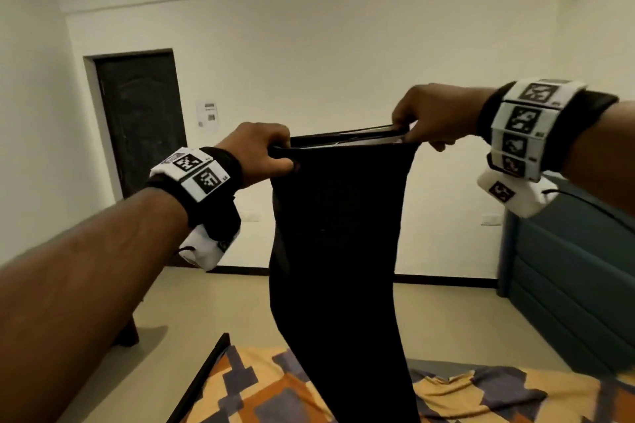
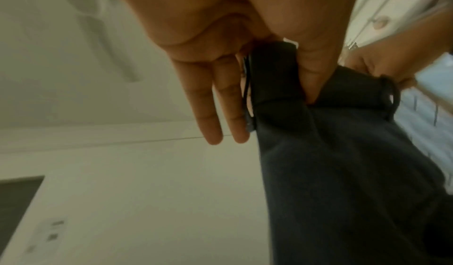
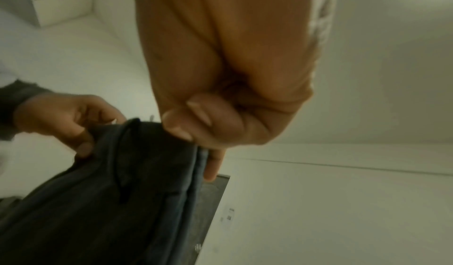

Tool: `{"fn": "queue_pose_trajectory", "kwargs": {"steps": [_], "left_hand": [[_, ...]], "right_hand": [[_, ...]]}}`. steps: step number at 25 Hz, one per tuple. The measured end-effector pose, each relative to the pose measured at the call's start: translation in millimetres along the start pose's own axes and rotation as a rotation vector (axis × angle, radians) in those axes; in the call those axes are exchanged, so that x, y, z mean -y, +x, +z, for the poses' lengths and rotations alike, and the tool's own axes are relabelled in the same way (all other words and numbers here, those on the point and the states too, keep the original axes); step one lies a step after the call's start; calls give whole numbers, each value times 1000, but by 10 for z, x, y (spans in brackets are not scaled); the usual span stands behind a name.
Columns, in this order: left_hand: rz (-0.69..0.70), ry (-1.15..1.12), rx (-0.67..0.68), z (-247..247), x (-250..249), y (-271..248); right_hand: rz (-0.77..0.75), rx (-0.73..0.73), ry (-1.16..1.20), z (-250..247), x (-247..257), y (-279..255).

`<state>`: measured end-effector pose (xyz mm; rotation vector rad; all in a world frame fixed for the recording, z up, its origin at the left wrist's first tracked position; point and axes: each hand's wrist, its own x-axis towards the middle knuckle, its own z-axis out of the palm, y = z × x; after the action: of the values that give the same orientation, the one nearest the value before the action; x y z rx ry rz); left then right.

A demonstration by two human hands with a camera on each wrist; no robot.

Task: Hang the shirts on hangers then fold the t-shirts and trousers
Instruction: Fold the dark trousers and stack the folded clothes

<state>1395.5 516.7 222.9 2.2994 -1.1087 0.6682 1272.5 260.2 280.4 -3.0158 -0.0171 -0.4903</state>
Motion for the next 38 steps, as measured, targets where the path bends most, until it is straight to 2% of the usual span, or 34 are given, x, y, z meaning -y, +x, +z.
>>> {"fn": "queue_pose_trajectory", "kwargs": {"steps": [3,5,8,9,11,13,16,19,21,23,25,29,35,38], "left_hand": [[29,-242,-85,-29,-352,139],[69,-302,-131,8,-651,231],[97,-356,-197,63,-1062,301],[99,-381,-219,92,-1204,295],[91,-469,-233,121,-1442,266],[81,-600,-202,128,-1629,210],[40,-757,-234,190,-1759,70],[4,-783,-231,321,-1827,-205],[0,-756,-161,444,-1840,-455],[-24,-754,-59,589,-1839,-750],[-24,-763,-10,724,-1851,-1034],[-1,-787,10,980,-1800,-1450],[29,-823,-6,1071,-1579,-1596],[113,-730,8,1033,-1400,-1633]], "right_hand": [[67,-57,261,-197,-327,-205],[131,-63,478,-323,-537,-431],[142,24,828,-435,-759,-747],[113,70,875,-455,-837,-860],[18,56,699,-441,-994,-1049],[-9,-82,449,-378,-1112,-1195],[-45,-293,543,-321,-1244,-1379],[-103,-225,709,-255,-1332,-1594],[-101,-125,815,-126,-1358,-1752],[-86,-27,815,74,-1348,-1934],[-57,2,798,263,-1311,-2126],[-69,-1,900,610,-1227,-2464],[-82,-147,986,821,-1037,-2630],[-95,-124,1020,869,-896,-2675]]}}
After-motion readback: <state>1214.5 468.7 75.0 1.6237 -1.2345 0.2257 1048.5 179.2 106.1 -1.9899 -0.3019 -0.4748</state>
